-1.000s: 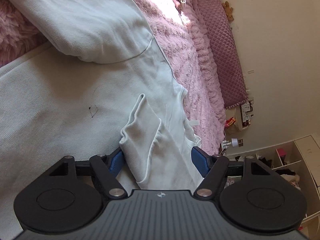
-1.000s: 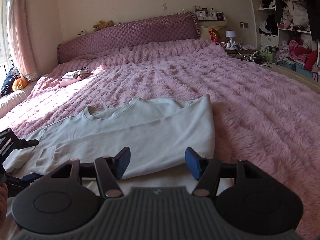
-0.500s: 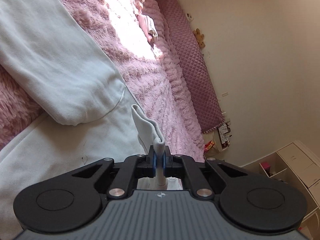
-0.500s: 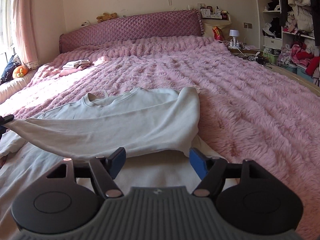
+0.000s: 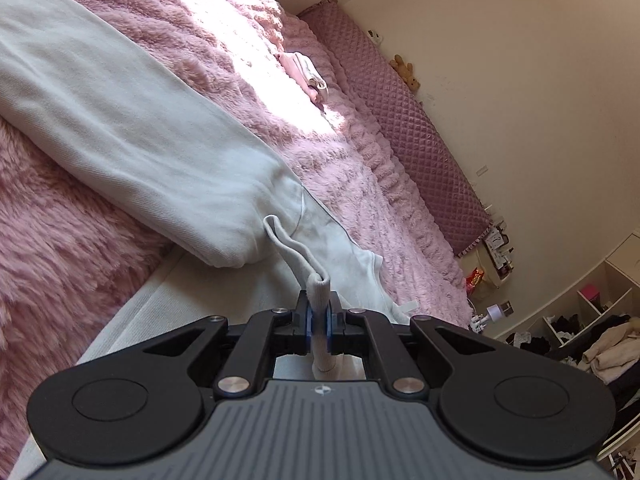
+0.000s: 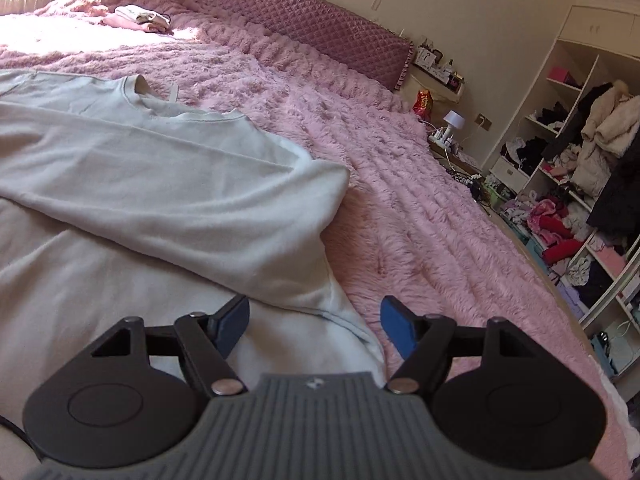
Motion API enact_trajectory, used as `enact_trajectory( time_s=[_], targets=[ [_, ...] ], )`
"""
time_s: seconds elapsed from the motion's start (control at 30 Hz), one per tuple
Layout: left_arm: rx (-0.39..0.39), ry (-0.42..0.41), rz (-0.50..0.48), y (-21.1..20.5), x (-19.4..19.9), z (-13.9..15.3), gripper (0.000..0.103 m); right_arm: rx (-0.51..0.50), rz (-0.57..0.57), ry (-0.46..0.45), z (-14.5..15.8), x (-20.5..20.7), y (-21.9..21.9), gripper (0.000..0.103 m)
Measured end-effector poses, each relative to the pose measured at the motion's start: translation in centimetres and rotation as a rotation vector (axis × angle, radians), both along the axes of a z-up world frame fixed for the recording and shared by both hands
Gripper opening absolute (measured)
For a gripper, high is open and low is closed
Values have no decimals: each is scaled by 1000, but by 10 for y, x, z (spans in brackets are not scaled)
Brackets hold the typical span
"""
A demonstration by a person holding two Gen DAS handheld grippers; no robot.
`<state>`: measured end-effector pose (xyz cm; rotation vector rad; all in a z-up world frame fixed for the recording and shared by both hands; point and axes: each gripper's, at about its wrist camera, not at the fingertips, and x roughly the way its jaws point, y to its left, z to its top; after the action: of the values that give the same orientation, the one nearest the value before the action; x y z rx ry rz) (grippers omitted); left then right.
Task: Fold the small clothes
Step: 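Grasp the other sleeve cuff with the left gripper and lift it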
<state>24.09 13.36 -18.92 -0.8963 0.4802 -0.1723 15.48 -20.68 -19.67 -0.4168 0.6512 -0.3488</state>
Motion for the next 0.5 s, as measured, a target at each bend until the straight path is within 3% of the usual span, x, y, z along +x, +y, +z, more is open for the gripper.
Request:
enact_trajectory(
  time_s=[0.03, 0.07, 0.1, 0.13, 0.17, 0.37, 0.4, 0.47, 0.5],
  targets=[
    [-16, 1, -2, 1, 3, -1, 7, -42, 17, 14, -5, 2, 2, 68],
    [-34, 4, -7, 3, 5, -2, 16, -81, 31, 27, -9, 3, 4, 68],
    [-56, 20, -8, 4, 10, -4, 25, -114, 42, 32, -12, 4, 6, 68],
    [-74, 38, -10, 5, 17, -7, 42, -144, 54, 29, -15, 4, 7, 68],
    [-82, 52, -13, 6, 22, -9, 50, -165, 63, 23, -16, 4, 9, 69],
    [-67, 58, -56, -6, 53, -12, 53, -154, 57, 13, -15, 15, 5, 70],
    [-60, 45, -62, -9, 55, -10, 50, -150, 54, 11, -14, 16, 4, 70],
    [-9, 7, -57, -14, 54, -1, 4, -148, 52, 9, -14, 17, 4, 70],
    [12, -35, -50, -16, 50, 7, 4, -149, 53, 10, -14, 18, 5, 70]
  ],
)
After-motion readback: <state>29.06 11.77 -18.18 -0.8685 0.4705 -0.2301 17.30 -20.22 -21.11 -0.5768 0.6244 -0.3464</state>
